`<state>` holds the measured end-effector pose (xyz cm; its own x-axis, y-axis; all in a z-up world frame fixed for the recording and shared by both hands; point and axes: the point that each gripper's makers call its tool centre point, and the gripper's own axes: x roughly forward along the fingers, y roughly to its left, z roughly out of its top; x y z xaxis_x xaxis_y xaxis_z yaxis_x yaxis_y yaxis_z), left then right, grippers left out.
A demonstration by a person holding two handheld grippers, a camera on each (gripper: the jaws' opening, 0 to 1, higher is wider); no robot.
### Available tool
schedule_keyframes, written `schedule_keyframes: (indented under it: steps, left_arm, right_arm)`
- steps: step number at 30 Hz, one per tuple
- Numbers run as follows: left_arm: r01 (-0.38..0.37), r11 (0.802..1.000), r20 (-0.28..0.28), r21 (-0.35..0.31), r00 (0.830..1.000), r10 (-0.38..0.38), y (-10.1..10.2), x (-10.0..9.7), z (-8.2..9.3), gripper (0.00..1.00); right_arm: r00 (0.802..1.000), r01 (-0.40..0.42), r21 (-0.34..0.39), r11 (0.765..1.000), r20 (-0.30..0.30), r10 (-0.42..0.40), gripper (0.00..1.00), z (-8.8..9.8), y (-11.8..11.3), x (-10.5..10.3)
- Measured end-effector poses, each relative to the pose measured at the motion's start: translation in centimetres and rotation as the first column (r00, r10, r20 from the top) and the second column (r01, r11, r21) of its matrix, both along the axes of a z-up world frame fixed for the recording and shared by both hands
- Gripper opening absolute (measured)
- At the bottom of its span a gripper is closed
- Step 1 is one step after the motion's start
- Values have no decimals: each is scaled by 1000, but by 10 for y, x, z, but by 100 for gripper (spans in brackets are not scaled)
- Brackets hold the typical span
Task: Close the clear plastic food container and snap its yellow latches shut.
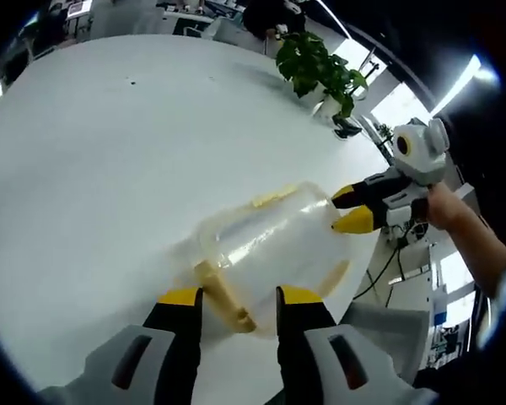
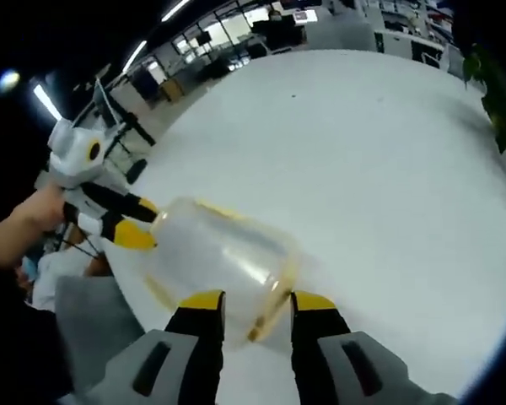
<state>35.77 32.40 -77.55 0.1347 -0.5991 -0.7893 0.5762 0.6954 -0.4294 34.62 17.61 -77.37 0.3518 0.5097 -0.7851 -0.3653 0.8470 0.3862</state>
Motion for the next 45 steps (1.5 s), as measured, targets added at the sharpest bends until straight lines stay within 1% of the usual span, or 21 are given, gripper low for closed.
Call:
schedule_keyframes:
  steps: [2,6,10,13,14,15,16,17,20,21,22,23,24,25,26,27,28,31,35,41,45]
  left_arm:
    - [-24,1000,-17,1,1000,24,0,1,-1,33]
    - [-15,1000,-20,9,1000,15,-1,1,0,32]
    - [-47,999,-24,-7,999,47,-1,2,-1,30]
    - [-76,997,-1,-16,997,76,-2,7,-2,28]
    - [-107,993,-36,-41,994,106,-4,5,0,28]
    - [-76,997,-20,-25,997,75,0,6,0,28]
    - [-74,997,-21,-19,997,74,-2,5,-1,28]
    - [-70,997,-17,-14,997,69,-4,4,-1,28]
    - [-70,997,-29,-14,997,70,-4,6,-2,27]
    - [-65,998,-28,-6,997,65,-5,5,-1,27]
    - [-63,998,-30,-3,998,63,-5,5,-1,27]
    - [-57,998,-31,-5,998,57,-5,5,-1,25]
    - [-87,996,-63,-2,994,86,-8,3,-4,25]
    - [-76,997,-55,2,996,76,-7,5,-5,25]
    - [-97,995,-67,-6,993,96,-8,5,-5,25]
    - [-98,995,-70,-5,993,97,-8,5,-4,24]
    - [-93,996,-64,-6,994,92,-7,6,-4,25]
    - [-94,996,-59,-5,994,94,-11,2,-3,25]
    - [-100,995,-54,-12,994,99,-11,4,-4,26]
    - [-93,996,-51,-8,994,92,-12,4,-4,27]
    - [-91,996,-42,-15,995,91,-8,4,-3,27]
  right_arm:
    - [1000,0,-1,1000,-2,0,29,0,1,0]
    - [1000,4,-2,1000,-17,-4,27,0,2,0]
    - [1000,17,6,1000,-19,-17,26,-1,3,-1]
    - [1000,19,3,1000,-11,-19,26,-2,5,0]
    - [1000,19,1,1000,-14,-19,25,-2,4,1]
    - [999,46,36,998,-24,-45,24,-2,11,6]
    - [1000,14,-1,1000,-25,-14,24,-4,8,4]
    - [1000,2,-8,1000,-24,-2,24,-4,6,3]
    - [999,11,28,1000,-38,-10,24,-5,7,4]
    - [999,12,36,999,-49,-10,24,-4,6,3]
    - [997,13,54,998,-82,-9,24,-5,6,2]
    - [996,10,56,998,-93,-4,24,-6,6,3]
    - [992,22,70,997,-126,-13,24,-7,7,3]
    - [992,19,68,997,-128,-10,24,-7,7,3]
    - [992,65,56,996,-114,-59,23,-8,7,8]
    - [992,24,64,998,-123,-16,23,-5,8,2]
    - [992,22,66,998,-124,-13,22,-4,8,0]
    - [993,38,75,996,-110,-29,23,-5,7,-1]
    - [995,41,65,997,-91,-35,24,-3,8,-2]
    - [995,43,38,998,-96,-39,25,-5,7,-1]
    - [994,60,47,997,-97,-55,26,-6,4,-1]
